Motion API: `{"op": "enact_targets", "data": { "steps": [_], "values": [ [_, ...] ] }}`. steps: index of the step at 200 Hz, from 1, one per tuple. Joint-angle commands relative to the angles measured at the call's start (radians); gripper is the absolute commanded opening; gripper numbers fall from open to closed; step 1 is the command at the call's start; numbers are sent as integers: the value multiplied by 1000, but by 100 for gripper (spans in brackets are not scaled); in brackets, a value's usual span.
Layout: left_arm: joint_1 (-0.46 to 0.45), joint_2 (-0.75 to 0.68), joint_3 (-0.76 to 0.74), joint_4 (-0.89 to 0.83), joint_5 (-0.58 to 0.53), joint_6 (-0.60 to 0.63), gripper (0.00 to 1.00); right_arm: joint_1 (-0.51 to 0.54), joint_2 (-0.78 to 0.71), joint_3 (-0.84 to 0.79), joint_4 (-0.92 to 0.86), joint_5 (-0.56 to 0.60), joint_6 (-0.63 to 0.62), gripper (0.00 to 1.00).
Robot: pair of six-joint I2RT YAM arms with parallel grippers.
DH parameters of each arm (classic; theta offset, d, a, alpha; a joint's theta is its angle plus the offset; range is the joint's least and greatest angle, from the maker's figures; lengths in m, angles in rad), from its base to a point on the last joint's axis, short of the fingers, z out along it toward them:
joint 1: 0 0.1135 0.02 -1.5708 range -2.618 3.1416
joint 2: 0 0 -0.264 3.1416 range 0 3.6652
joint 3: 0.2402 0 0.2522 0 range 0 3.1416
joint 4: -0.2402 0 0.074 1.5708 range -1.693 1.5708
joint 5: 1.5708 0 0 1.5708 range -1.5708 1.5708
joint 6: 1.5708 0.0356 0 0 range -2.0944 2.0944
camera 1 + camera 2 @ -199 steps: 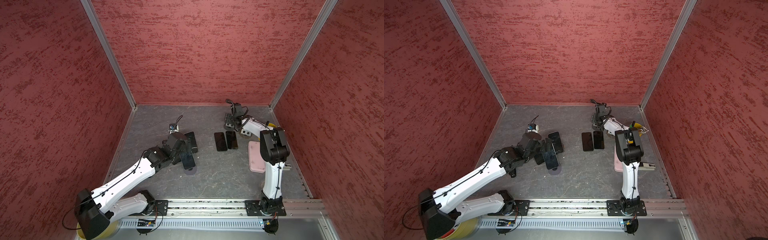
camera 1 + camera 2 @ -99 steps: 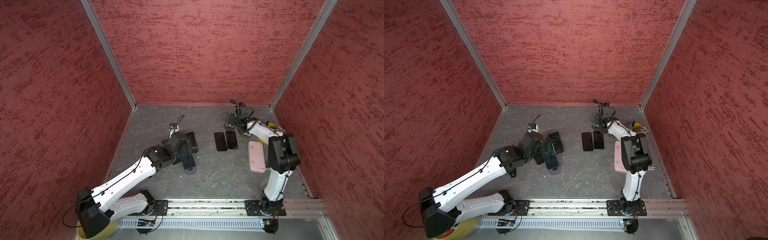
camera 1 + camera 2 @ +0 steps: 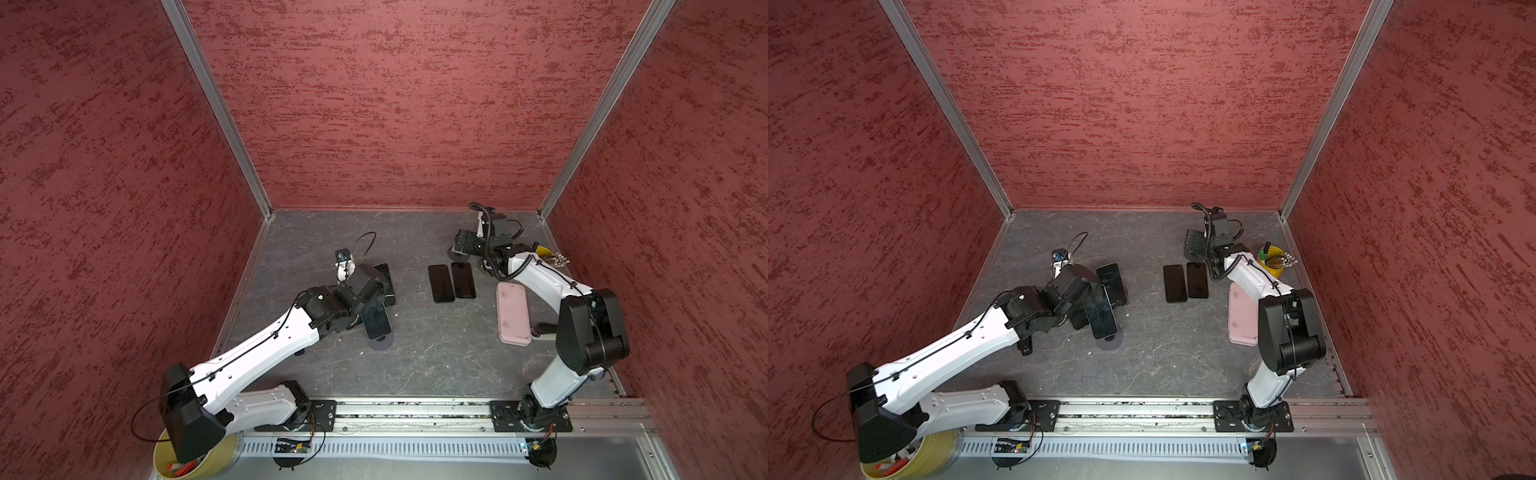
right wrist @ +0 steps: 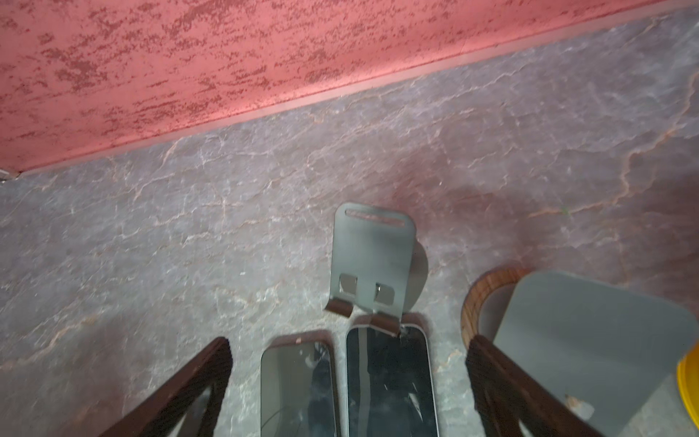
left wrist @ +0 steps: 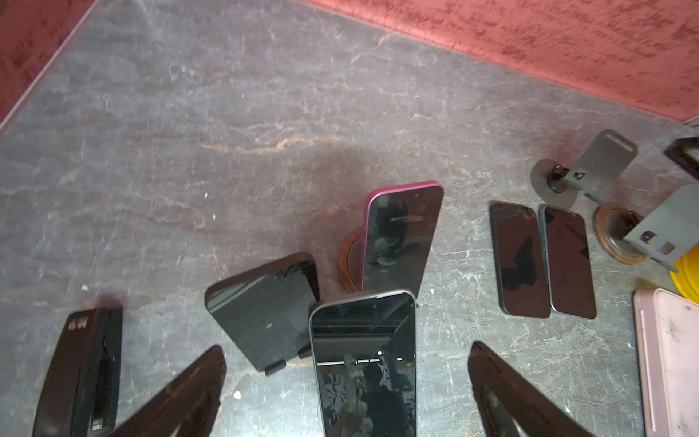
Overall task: Remove the phone from the phone stand
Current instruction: 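Move the left gripper to the silver-edged standing phone while the right arm withdraws, then close the left gripper on the top of the silver-edged phone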
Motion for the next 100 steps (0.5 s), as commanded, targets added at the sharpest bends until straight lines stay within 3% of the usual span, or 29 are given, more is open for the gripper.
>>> {"op": "enact_targets", "data": {
  "steps": [1,100],
  "values": [
    [-18,15,11,-37,22,-88,99,9,-61,-27,-9,-35,0,99],
    [-72,150,37,-117,69,-249,99,12,-151,-139,11,-63,-31,99]
  ]
}}
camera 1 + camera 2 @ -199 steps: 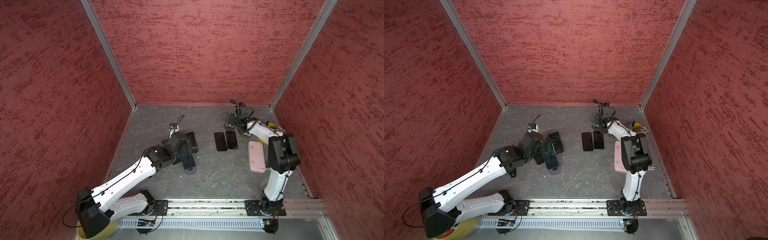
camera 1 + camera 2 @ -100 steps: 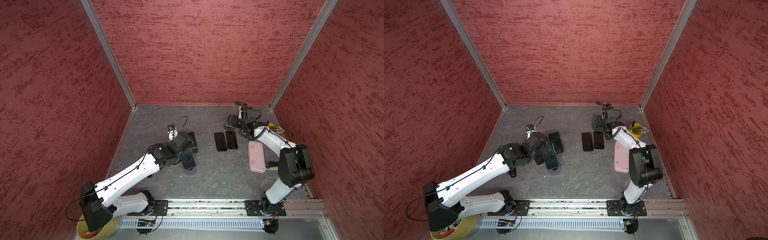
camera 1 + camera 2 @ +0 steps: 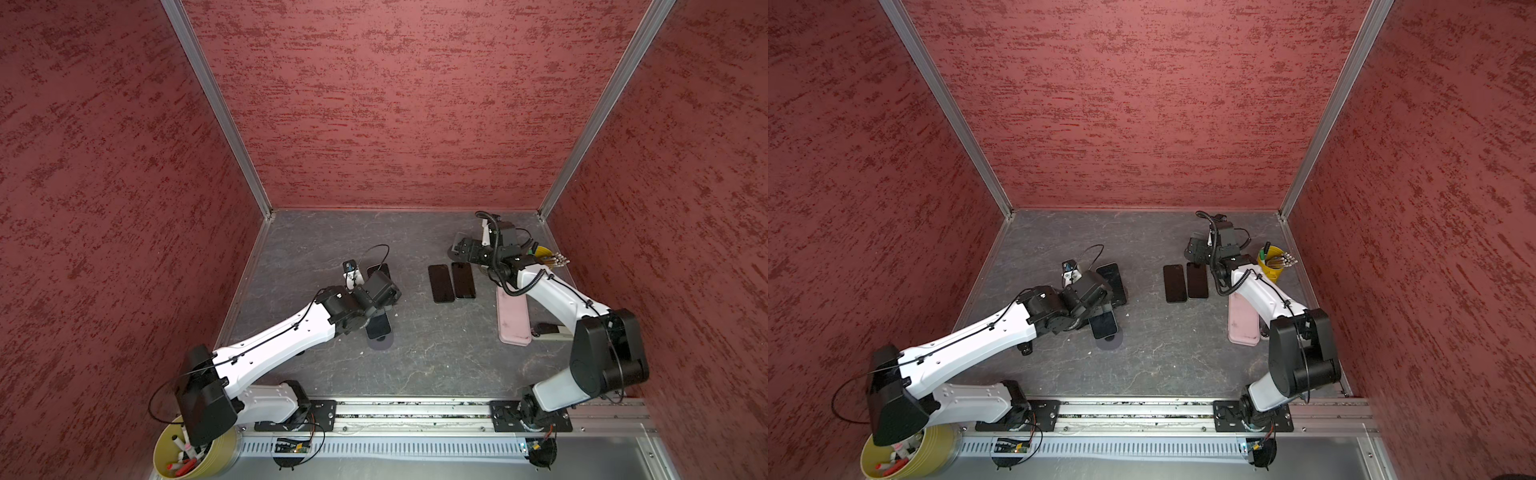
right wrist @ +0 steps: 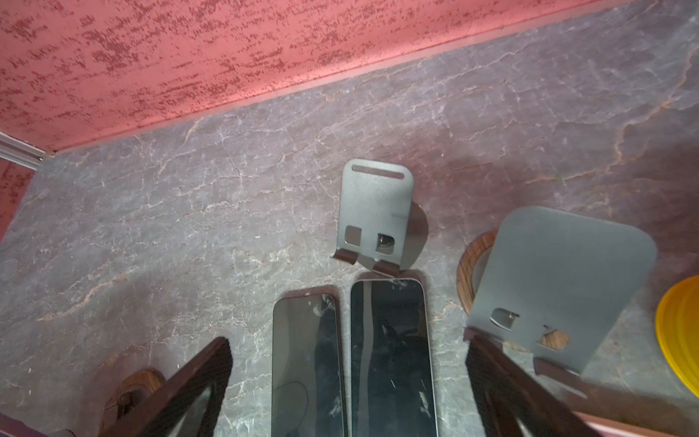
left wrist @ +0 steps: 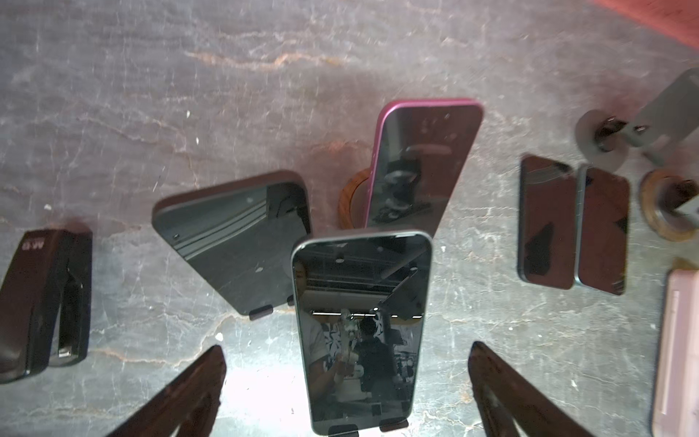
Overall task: Remove the phone from the phone stand
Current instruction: 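Close the left gripper on the top of the silver-edged phone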
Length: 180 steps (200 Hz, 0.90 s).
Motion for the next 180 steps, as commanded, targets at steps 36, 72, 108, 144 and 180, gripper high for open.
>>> {"op": "enact_targets", "data": {
  "steps": [36,72,108,144,180],
  "values": [
    [-27,84,33,-19,-9,-93,99,5,-26,-30,17,-38,-16,99],
    [-23,113,21,21,-2,-105,99,5,-43,-50,34,-52,-18,99],
    [-15,163,22,37,26,-103,100,5,-37,-60,39,-69,-20,99],
    [-12,176,19,46,23,-103,100,5,-46,-73,49,-68,-14,99],
    [-4,173,2,72,21,-87,98,5,-56,-80,63,-79,-12,99]
  ]
}}
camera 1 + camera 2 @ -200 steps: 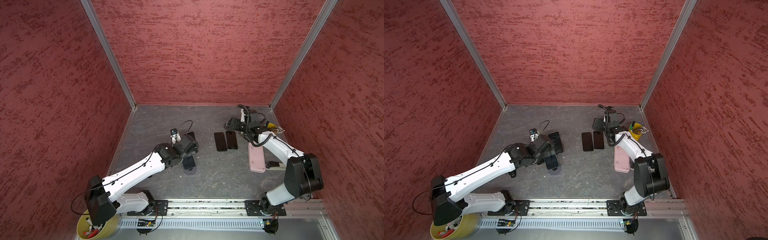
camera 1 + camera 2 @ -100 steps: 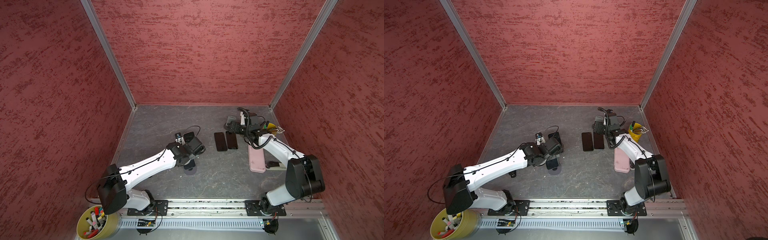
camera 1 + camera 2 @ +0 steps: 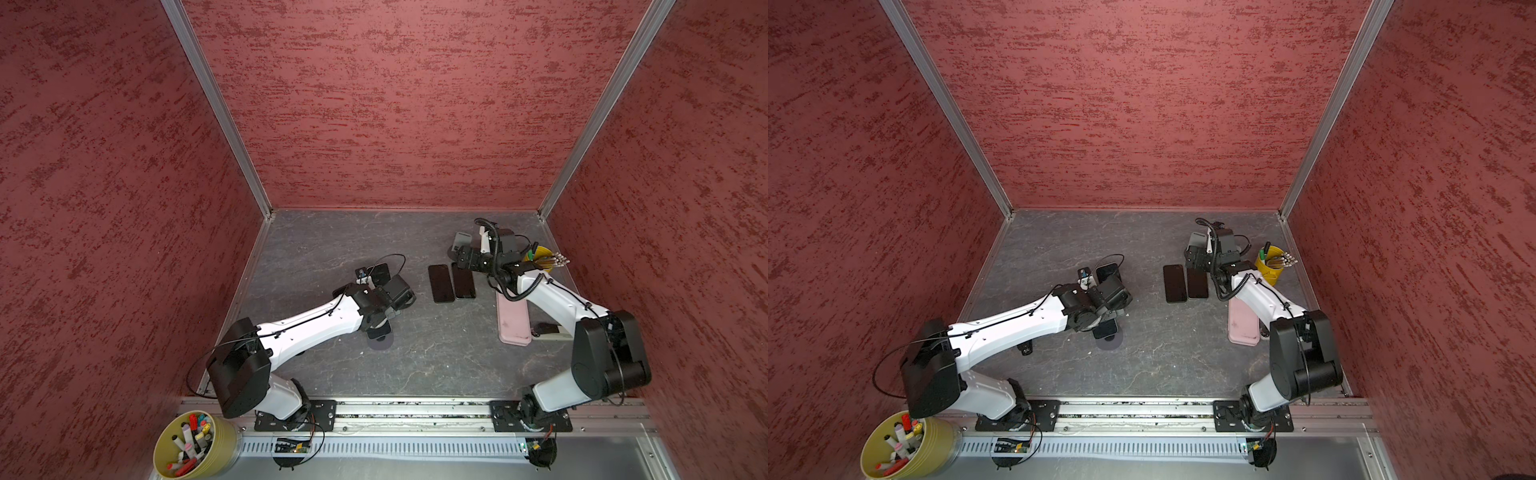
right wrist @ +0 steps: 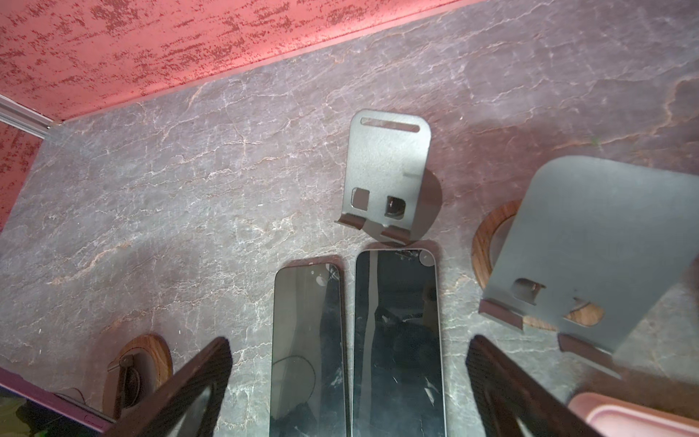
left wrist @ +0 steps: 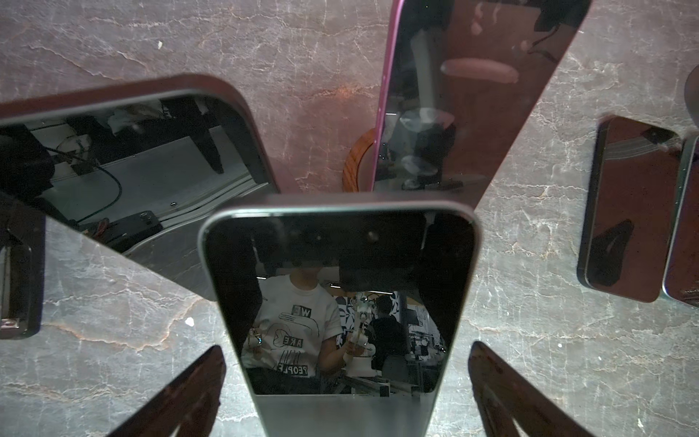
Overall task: Remove the phone from the phone stand
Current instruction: 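Close the left gripper on the top of the silver-edged phone, then lift the phone off its stand and carry it toward the flat phones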
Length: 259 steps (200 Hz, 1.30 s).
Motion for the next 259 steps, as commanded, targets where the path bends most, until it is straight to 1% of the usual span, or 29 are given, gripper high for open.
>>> {"op": "enact_targets", "data": {
  "steps": [1,57,107,134,154,166,202,259],
  "values": [
    [10,-5,-9,34,-2,2,98,5,-35,-5,37,-21,-3,99],
    [18,-14,-46,65,-3,9,94,6,-39,0,41,-42,6,99],
    [20,-19,-53,63,-16,9,87,5,-37,0,42,-42,10,99],
    [25,-22,-66,72,-15,6,81,6,-34,1,43,-45,10,99],
    [28,-25,-74,87,-10,6,73,5,-30,3,44,-51,11,99],
    [28,-28,-75,91,-9,8,72,6,-29,4,45,-52,11,99],
    [25,-40,-68,67,-29,9,70,6,-23,6,46,-54,12,99],
    [-17,-79,-31,28,-123,43,68,5,-21,17,42,-70,10,99]
  ]
}}
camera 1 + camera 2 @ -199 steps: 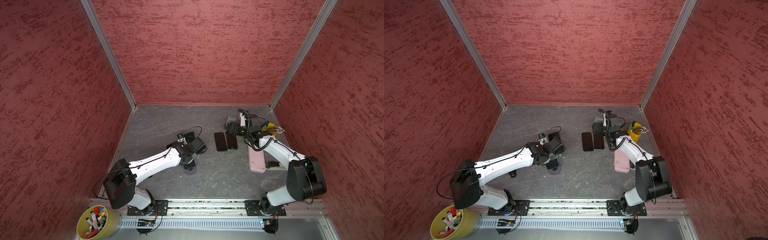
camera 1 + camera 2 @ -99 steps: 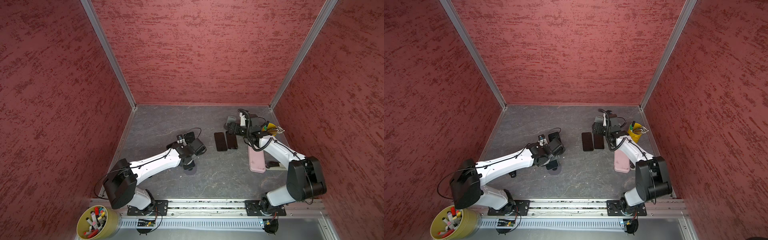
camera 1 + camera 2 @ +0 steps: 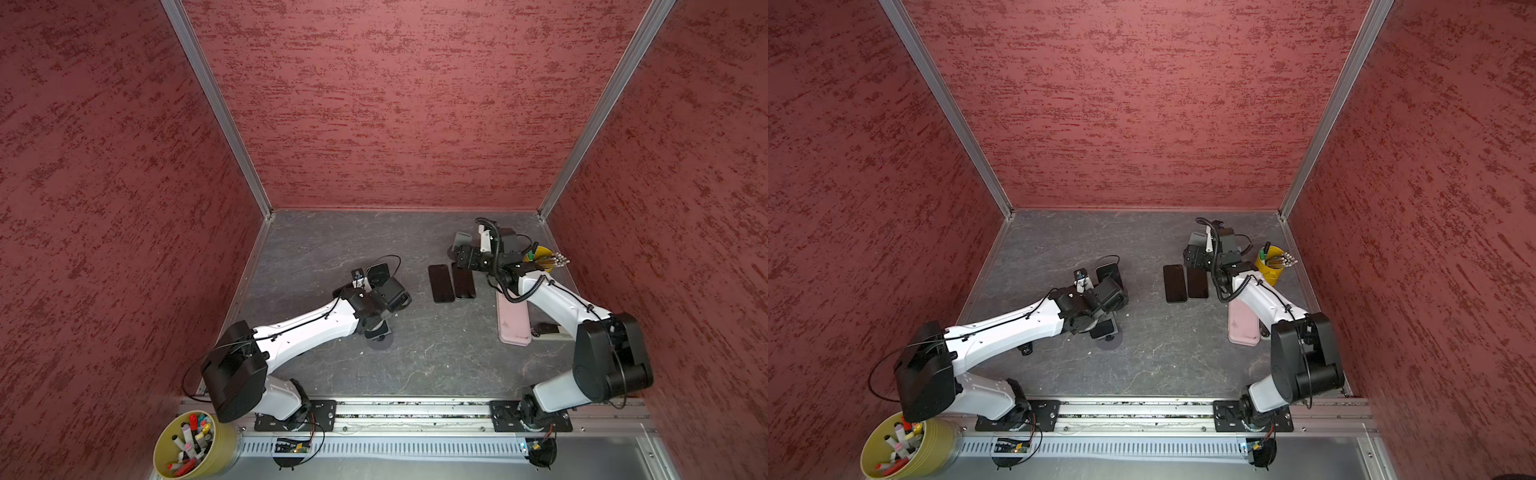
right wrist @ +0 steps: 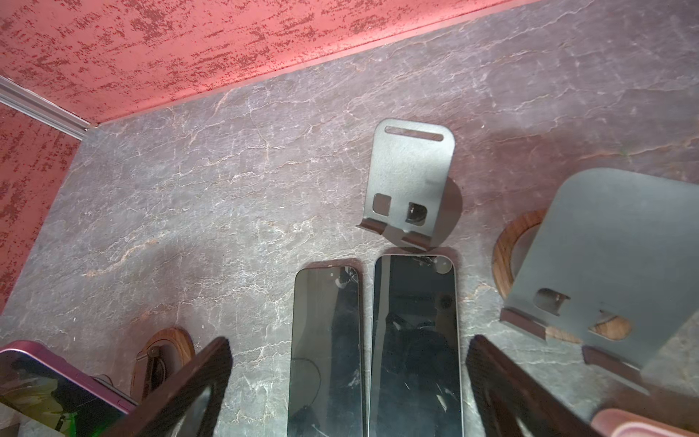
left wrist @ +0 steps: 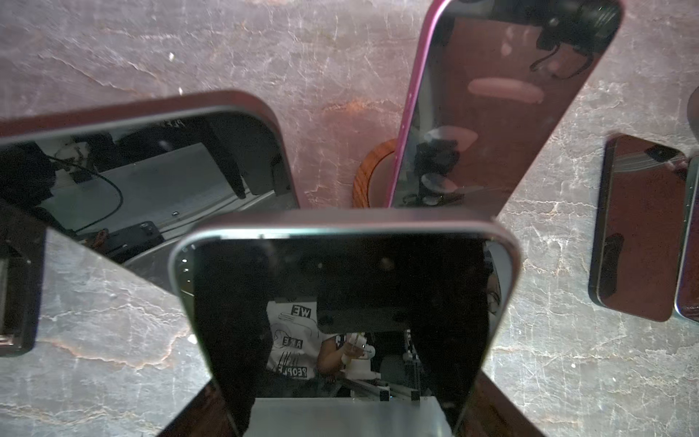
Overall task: Remove the phone from the phone stand
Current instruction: 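Lift the phone off its stand and carry it toward the flat phones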
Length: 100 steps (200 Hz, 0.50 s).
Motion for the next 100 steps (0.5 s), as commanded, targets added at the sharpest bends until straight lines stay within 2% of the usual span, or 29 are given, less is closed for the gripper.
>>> {"op": "enact_targets", "data": {
  "steps": [1,48,77,100],
  "values": [
    [-22,-39,35,-22,-81,29,68,5,-9,18,20,-22,8,99],
    [-89,-47,95,-30,-163,86,66,5,-11,39,6,-24,-1,99],
    [-132,-25,166,-27,-208,169,66,6,-14,40,3,-24,0,99],
    [-139,20,237,-17,-191,251,66,5,-14,40,-9,-12,-4,99]
  ]
}}
